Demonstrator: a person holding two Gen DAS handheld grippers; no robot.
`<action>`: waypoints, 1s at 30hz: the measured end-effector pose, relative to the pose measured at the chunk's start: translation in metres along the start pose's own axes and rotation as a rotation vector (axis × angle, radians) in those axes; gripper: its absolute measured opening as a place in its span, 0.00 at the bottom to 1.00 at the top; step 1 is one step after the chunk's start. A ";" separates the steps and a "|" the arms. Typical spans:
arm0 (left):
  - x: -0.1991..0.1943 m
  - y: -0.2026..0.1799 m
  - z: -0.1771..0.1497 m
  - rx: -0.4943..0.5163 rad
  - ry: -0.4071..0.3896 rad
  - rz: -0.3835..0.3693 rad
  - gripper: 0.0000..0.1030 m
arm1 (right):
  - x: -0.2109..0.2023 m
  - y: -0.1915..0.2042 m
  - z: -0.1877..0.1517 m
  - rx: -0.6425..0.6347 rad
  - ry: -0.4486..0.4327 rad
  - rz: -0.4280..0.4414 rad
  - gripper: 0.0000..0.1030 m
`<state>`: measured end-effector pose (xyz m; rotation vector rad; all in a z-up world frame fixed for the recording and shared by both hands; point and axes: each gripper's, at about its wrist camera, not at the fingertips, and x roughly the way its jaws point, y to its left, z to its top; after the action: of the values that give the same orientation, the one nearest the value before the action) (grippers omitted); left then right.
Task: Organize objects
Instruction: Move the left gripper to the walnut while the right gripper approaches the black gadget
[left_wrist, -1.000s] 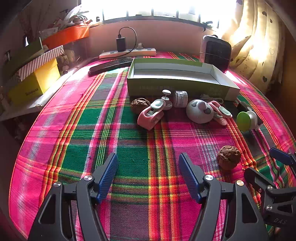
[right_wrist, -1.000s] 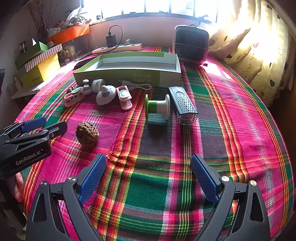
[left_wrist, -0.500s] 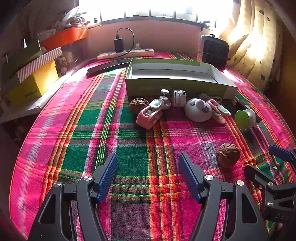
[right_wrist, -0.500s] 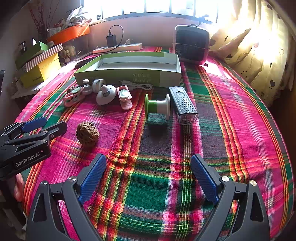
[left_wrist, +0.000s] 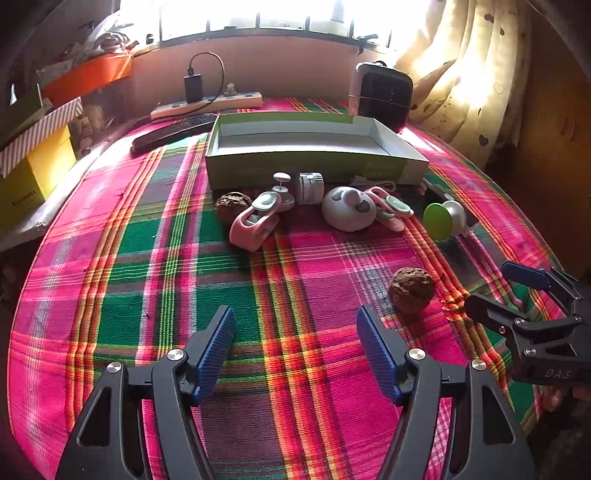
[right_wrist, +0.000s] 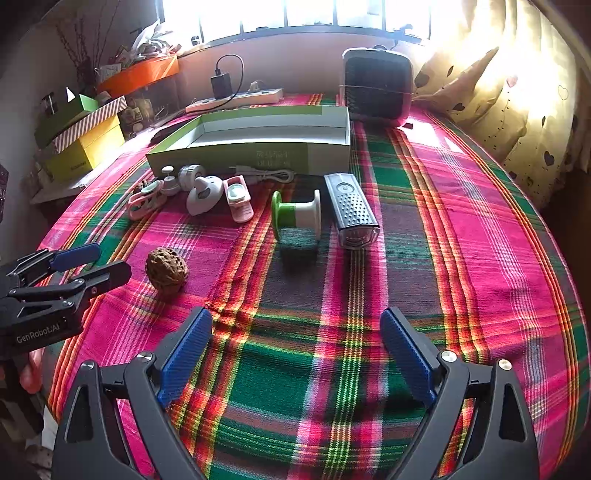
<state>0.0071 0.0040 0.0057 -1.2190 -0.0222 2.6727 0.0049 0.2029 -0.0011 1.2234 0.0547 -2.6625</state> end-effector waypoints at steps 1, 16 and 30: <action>0.000 -0.002 0.000 0.004 0.003 -0.029 0.66 | 0.000 -0.005 0.001 0.010 -0.001 -0.011 0.90; 0.005 -0.045 0.003 0.143 0.037 -0.143 0.66 | 0.005 -0.047 0.031 0.000 -0.011 -0.109 0.84; 0.020 -0.045 0.021 0.142 0.051 -0.108 0.65 | 0.028 -0.049 0.048 -0.035 0.029 -0.066 0.77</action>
<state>-0.0136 0.0530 0.0086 -1.2057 0.1049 2.5028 -0.0585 0.2396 0.0069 1.2703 0.1478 -2.6879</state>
